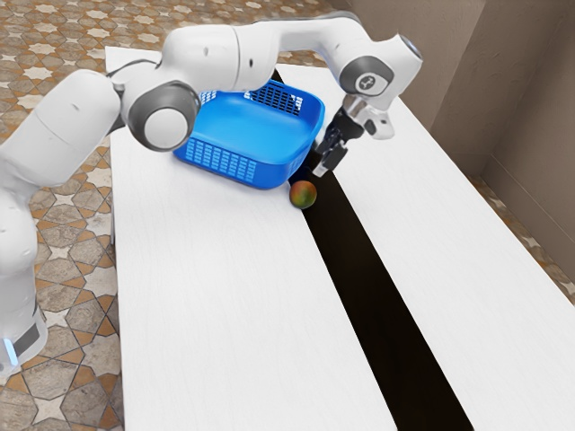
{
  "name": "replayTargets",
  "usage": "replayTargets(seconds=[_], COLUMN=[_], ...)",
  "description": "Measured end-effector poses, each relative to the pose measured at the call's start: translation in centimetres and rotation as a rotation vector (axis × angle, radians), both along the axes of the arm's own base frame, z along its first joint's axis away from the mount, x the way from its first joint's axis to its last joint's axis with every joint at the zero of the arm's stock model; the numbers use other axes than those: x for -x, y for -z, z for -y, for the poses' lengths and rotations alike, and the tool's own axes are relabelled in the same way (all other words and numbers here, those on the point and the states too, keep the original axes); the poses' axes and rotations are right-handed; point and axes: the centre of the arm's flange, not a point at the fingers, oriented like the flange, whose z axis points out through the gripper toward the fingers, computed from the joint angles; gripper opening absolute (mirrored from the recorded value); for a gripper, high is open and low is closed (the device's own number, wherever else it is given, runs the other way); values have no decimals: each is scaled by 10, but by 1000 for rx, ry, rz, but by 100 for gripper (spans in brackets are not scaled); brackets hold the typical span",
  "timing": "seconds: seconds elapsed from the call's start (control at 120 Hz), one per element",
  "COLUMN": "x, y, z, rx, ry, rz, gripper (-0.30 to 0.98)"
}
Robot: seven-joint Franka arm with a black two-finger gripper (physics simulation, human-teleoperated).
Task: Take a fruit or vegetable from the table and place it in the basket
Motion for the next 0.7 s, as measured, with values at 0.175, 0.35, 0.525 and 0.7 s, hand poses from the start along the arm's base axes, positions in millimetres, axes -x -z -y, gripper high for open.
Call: replayTargets(seconds=[0.175,0.35,0.525,0.7], x=[-7,-9,-10,-10], y=[13,28,42,52], z=[0,-5,-5,-6], rx=[7,12,18,22], ry=[14,15,22,26], rz=[6,-14,-39,-57], gripper=[69,69,69,69])
